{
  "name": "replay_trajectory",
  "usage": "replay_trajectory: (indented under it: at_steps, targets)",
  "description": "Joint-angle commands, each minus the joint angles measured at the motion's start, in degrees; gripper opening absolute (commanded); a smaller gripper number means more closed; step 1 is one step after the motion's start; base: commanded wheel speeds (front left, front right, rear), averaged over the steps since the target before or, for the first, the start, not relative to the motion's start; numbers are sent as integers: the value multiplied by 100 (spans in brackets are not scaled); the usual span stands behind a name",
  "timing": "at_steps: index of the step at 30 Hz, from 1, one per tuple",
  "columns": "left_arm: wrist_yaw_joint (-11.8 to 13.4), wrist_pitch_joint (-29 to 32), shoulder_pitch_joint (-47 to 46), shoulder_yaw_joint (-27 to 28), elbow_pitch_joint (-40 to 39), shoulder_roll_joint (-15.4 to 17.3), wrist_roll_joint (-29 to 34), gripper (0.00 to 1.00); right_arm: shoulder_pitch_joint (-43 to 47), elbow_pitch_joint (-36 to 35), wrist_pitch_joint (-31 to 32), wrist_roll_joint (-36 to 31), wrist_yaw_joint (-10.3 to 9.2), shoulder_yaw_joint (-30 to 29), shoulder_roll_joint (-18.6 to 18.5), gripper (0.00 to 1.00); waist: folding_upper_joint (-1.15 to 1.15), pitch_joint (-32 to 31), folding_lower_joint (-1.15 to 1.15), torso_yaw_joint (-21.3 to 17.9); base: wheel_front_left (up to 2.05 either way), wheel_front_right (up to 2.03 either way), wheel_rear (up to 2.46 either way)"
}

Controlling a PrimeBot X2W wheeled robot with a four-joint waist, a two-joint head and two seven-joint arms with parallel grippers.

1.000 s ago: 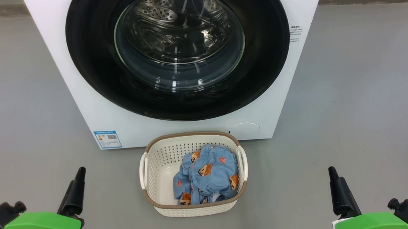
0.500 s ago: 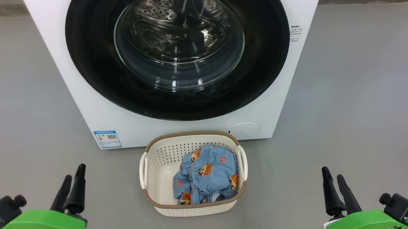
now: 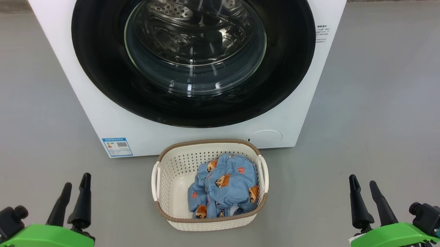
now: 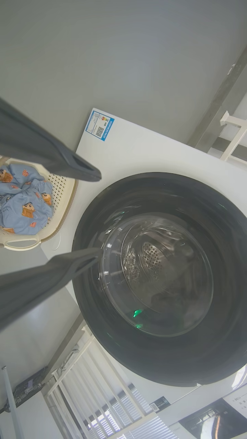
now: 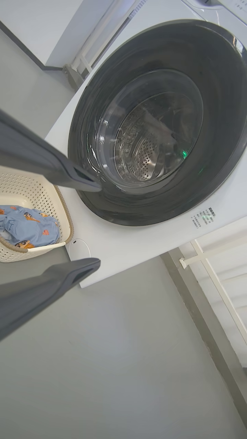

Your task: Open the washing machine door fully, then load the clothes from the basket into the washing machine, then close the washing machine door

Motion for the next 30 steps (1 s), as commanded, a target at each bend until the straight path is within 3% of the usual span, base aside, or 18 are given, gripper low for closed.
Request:
replay_trajectory:
  at_steps: [1, 30]
  targets:
    - [-11, -90, -273, 104, -187, 202, 213, 100, -309, -183, -105, -272, -4, 97, -43, 100, 0, 32, 0, 7, 0, 0, 0]
    - [-16, -563, -346, -35, -331, 428, 1743, 100, -471, -121, -574, -2309, -6, 222, -68, 100, 0, 1, 0, 2, 0, 0, 0]
